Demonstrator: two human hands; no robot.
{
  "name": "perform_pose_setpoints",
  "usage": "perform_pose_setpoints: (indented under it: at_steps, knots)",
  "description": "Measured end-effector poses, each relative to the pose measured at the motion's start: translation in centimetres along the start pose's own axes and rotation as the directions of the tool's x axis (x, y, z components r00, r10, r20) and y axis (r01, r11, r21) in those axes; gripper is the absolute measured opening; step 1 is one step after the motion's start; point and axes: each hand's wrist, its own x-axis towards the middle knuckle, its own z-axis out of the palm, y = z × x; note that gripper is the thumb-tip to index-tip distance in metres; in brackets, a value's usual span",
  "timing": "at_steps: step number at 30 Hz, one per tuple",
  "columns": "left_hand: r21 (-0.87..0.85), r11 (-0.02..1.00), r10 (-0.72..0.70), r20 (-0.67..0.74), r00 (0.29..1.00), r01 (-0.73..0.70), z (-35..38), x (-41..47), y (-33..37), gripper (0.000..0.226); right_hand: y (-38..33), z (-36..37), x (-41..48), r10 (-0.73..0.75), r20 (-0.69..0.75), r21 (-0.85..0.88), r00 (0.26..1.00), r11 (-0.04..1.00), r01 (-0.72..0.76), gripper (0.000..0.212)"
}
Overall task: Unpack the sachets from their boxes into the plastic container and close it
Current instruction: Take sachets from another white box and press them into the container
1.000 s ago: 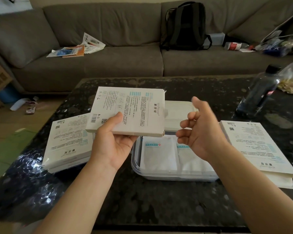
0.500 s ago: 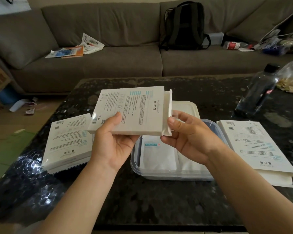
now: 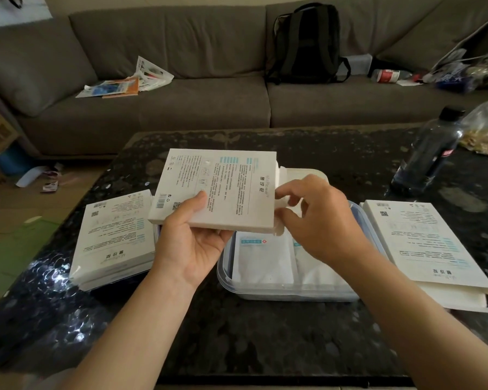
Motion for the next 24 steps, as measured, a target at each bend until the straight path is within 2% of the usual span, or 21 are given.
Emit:
perform_pose_setpoints:
  at_steps: [2,4,6,11,14,17,21,24]
  knots:
    - [0.004,1.000,-0.001,0.007,1.000,0.001,-0.1,0.0,0.0,0.055,0.1,-0.3,0.2,0.049,0.063,0.185,0.997,0.981,-0.060,0.021]
    - [0.022,1.000,-0.004,0.024,1.000,0.003,-0.1,-0.1,0.0,0.055,-0.1,-0.9,0.3,0.157,0.163,0.467,0.974,0.857,-0.217,0.019]
    - [0.043,0.999,-0.010,0.043,0.999,0.008,-0.1,-0.1,-0.1,0.054,-0.3,-1.5,0.2,0.207,0.283,0.598,0.937,0.726,-0.341,0.020]
    - [0.056,0.998,-0.011,0.058,0.998,0.007,0.0,-0.2,-0.1,0.053,0.0,-2.5,0.5,0.178,0.374,0.611,0.910,0.691,-0.387,0.016]
    - [0.059,0.998,-0.006,0.054,0.998,0.003,0.0,-0.2,-0.1,0.054,0.1,-2.8,0.6,0.181,0.389,0.585,0.903,0.709,-0.394,0.015]
    - [0.045,0.999,-0.014,0.030,0.999,0.012,0.0,-0.1,0.1,0.058,0.3,-3.3,0.7,0.217,0.372,0.611,0.903,0.675,-0.414,0.018]
    - [-0.004,1.000,-0.018,0.005,1.000,0.018,-0.1,0.0,0.4,0.057,0.8,-3.5,1.2,0.332,0.214,0.465,0.919,0.792,-0.395,0.021]
    - [0.002,1.000,-0.013,-0.009,1.000,0.013,-0.3,0.1,0.4,0.056,1.2,-3.5,1.3,0.358,-0.014,0.398,0.934,0.859,-0.323,0.014]
